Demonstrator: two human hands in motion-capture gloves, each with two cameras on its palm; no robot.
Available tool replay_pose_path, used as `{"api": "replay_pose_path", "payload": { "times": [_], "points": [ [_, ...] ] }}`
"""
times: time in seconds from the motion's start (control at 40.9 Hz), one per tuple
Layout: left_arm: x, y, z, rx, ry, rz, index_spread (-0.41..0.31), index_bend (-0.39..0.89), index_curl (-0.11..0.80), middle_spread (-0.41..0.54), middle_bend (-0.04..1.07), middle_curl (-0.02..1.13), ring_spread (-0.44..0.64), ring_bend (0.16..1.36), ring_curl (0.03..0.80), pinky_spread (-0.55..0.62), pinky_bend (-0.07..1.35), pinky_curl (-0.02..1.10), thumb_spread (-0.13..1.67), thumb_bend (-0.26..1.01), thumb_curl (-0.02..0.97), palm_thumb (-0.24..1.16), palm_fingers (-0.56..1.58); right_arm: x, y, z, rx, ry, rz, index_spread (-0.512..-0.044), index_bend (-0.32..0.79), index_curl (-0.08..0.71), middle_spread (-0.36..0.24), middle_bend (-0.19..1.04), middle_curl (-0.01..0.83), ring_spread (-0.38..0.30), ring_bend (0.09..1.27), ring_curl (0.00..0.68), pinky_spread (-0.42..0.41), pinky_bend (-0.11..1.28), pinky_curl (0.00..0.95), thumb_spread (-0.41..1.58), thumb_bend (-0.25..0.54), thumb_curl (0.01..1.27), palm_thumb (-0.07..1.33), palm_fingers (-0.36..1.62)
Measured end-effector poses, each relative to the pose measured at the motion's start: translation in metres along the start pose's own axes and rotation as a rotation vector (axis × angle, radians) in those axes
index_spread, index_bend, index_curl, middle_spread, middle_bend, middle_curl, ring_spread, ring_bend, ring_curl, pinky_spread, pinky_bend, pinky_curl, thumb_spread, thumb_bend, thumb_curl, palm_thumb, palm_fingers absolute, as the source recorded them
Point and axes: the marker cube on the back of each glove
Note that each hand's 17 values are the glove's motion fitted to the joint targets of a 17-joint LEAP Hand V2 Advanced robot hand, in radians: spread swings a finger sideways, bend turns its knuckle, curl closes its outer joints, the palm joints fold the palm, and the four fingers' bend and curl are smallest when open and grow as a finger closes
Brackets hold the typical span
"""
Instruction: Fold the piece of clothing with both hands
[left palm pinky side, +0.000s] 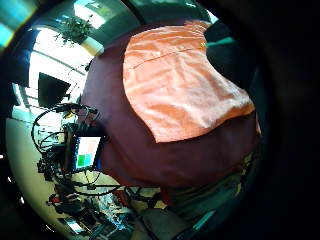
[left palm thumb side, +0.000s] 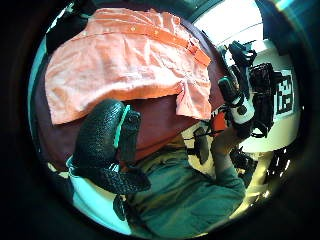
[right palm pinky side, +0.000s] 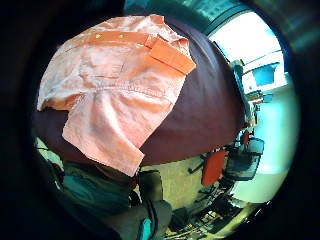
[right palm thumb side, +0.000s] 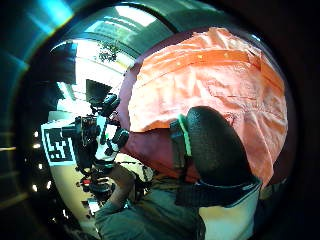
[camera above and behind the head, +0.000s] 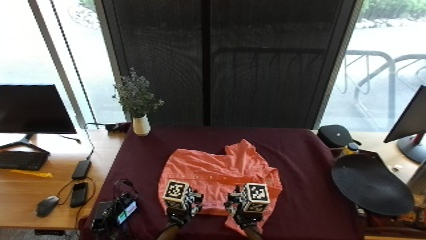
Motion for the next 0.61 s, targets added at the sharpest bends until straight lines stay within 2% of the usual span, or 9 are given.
{"api": "replay_pose_path", "payload": {
  "times": [0.098, 0.244, 0.391, 0.611],
  "points": [
    [0.002, 0.002, -0.004, -0.002, 0.008, 0.001, -0.097, 0.17, 0.126, -0.043, 0.27, 0.19, 0.06, 0.47, 0.187, 0.09, 0.37, 0.15, 0.75, 0.15, 0.104, 0.27, 0.68, 0.003, -0.003, 0.005, 0.003, 0.005, -0.001, -0.251, 0.16, 0.108, 0.062, 0.17, 0.075, 0.099, 0.27, 0.101, 0.184, 0.54, 0.193, 0.8, 0.24, 0.11, 0.35, 0.25],
    [-0.001, -0.005, 0.002, 0.034, 0.008, 0.011, -0.117, 0.17, 0.18, -0.051, 0.25, 0.24, 0.07, 0.47, 0.23, 0.11, 0.37, 0.19, 0.94, 0.12, 0.147, 0.28, 0.66, 0.005, -0.008, 0.009, 0.026, 0.01, -0.006, -0.3, 0.16, 0.152, 0.075, 0.17, 0.117, 0.123, 0.29, 0.138, 0.221, 0.57, 0.238, 1.04, 0.236, 0.15, 0.37, 0.22],
    [0.002, 0.002, -0.006, 0.008, 0.005, 0.003, -0.126, 0.16, 0.218, -0.055, 0.24, 0.28, 0.07, 0.47, 0.252, 0.12, 0.37, 0.22, 1.04, 0.09, 0.182, 0.29, 0.65, 0.007, -0.01, 0.012, 0.022, 0.017, -0.004, -0.323, 0.16, 0.184, 0.078, 0.18, 0.152, 0.136, 0.3, 0.164, 0.237, 0.58, 0.264, 1.17, 0.219, 0.18, 0.38, 0.2],
    [0.0, 0.004, -0.007, 0.006, -0.018, 0.008, -0.131, 0.15, 0.257, -0.058, 0.22, 0.32, 0.08, 0.46, 0.276, 0.13, 0.36, 0.25, 1.11, 0.04, 0.223, 0.3, 0.64, 0.008, -0.005, 0.005, 0.025, 0.017, 0.008, -0.336, 0.16, 0.22, 0.08, 0.18, 0.194, 0.145, 0.31, 0.196, 0.247, 0.59, 0.291, 1.25, 0.182, 0.22, 0.4, 0.18]
  ]
}}
